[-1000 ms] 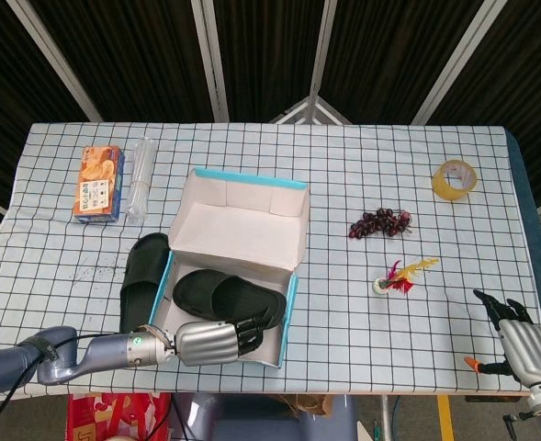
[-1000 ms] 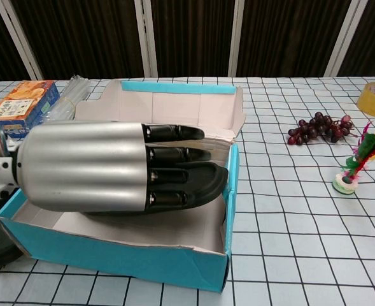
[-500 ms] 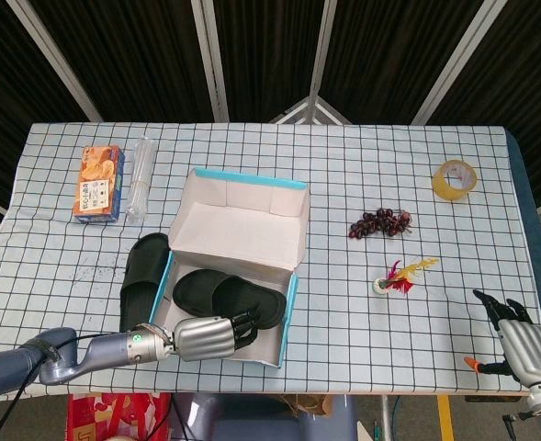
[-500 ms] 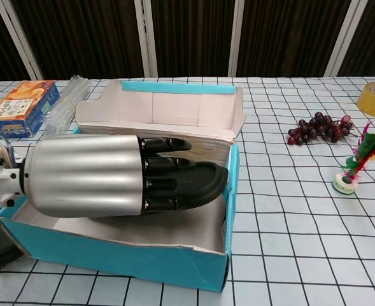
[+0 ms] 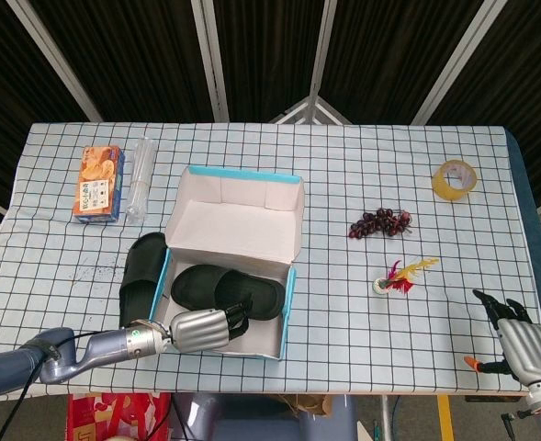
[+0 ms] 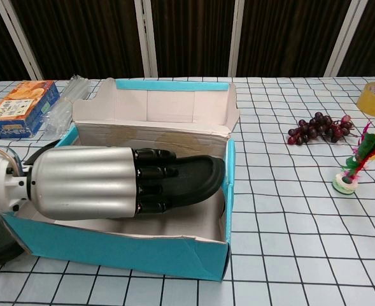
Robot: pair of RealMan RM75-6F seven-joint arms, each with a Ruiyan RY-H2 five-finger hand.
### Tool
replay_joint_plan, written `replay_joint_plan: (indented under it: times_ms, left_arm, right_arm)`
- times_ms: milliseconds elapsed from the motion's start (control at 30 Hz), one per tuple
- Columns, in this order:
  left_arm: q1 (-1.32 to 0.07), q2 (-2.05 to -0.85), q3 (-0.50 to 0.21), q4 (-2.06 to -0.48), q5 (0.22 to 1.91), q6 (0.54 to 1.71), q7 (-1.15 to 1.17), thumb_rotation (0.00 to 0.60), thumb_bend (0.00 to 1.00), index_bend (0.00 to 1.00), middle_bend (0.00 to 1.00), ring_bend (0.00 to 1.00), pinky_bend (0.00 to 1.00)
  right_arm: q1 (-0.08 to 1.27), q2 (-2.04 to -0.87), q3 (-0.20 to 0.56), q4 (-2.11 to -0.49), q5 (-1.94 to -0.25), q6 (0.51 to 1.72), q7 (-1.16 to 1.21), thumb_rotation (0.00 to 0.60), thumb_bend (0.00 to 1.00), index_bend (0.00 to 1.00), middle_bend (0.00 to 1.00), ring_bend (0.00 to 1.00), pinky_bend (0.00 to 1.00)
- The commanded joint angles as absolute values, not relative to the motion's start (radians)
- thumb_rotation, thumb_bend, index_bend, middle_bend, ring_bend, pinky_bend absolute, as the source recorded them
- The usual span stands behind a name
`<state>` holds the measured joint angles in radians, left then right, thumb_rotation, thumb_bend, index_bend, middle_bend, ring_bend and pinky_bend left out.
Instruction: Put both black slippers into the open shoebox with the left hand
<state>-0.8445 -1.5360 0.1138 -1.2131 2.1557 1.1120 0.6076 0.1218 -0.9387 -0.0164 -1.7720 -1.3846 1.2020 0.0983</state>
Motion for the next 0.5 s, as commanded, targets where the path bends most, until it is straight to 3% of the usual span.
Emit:
replay_joint_plan:
  times_ms: [33,500]
  left_arm:
    - [-0.845,-1.536,0.119,-1.213,2.148,1.108,0.598,0.600,0.48,0.28,0.43,0.18,0.16]
    - [-0.847,-1.514,0.141,-1.269,2.062,1.029,0.519,0.600,0.48,0.23,0.43,0.18,0.16]
  right_arm:
    - [0.122,-0.939,-0.017,-1.773,-1.385,1.202,0.097,0.600,0.16,0.07,0.15,0.19,0.07]
    - [0.119,-0.939,-0.017,-1.772,-1.389,1.209,0.096,0.600,0.16,0.07,0.15,0.19,0.07]
